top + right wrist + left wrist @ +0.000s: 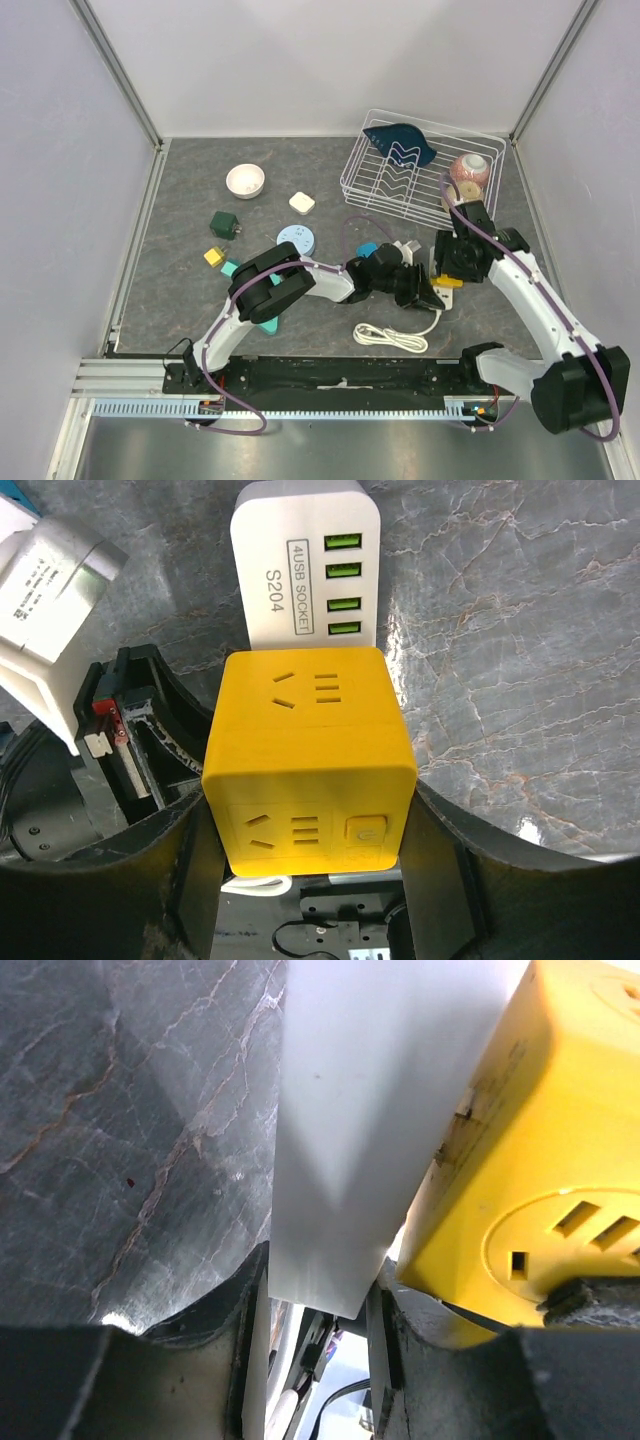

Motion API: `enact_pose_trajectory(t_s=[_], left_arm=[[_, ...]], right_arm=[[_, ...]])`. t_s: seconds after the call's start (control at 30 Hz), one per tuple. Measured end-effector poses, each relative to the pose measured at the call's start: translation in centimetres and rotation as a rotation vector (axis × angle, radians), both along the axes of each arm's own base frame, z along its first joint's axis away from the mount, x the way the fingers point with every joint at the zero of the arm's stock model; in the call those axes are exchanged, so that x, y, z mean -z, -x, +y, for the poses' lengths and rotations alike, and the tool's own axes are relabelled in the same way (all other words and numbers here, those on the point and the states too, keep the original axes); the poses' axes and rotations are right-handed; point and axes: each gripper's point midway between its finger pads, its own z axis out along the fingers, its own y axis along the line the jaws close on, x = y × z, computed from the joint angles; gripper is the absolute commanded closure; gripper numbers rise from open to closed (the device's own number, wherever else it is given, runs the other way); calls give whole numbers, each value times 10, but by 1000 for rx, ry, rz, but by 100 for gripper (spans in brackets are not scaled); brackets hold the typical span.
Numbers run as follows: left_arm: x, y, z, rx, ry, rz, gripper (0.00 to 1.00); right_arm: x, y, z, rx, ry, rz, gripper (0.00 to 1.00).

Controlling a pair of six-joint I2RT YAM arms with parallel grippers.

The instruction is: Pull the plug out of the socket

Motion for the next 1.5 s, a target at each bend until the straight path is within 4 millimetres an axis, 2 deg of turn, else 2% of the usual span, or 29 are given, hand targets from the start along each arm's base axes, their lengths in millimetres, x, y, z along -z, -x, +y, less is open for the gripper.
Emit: enact_pose_trajectory(t_s=[0.13,0.33,0.43,0.53,0.63,0.7,0.8,0.93,1.17,1.33,1.5], left_arm=[[0,3,1,9,8,-3,98],[10,7,6,7,-16,5,98],[3,2,3,-14,9,-17,98],[-5,-6,1,-32,9,-24,98],[-2,-8,5,-32,-15,-7,98],[0,-8,6,-32,-27,0,98],[2,-7,7,-33,-30,1,98],[-4,-9,5,-45,11,-17,98],[-7,-10,6,-48,14,-19,98],[-6,-6,5,-41,3,-13,98],[-15,-8,1,-41,25,-24,98]], right_arm=[[3,7,1,13,-30,-53,100],[15,6,-10,90,-141,65,100],[5,0,-17,135,-167,98,100],[-4,-7,-5,79,-85,70,100],[-5,-9,8,11,0,37,100],[-2,-9,11,4,22,35,100],[0,-9,4,32,-9,53,100],[-2,-9,-14,144,-141,85,100],[-4,-7,-9,106,-236,40,100],[-5,-2,-14,121,-186,47,100],[-18,-4,-11,78,-97,35,100]])
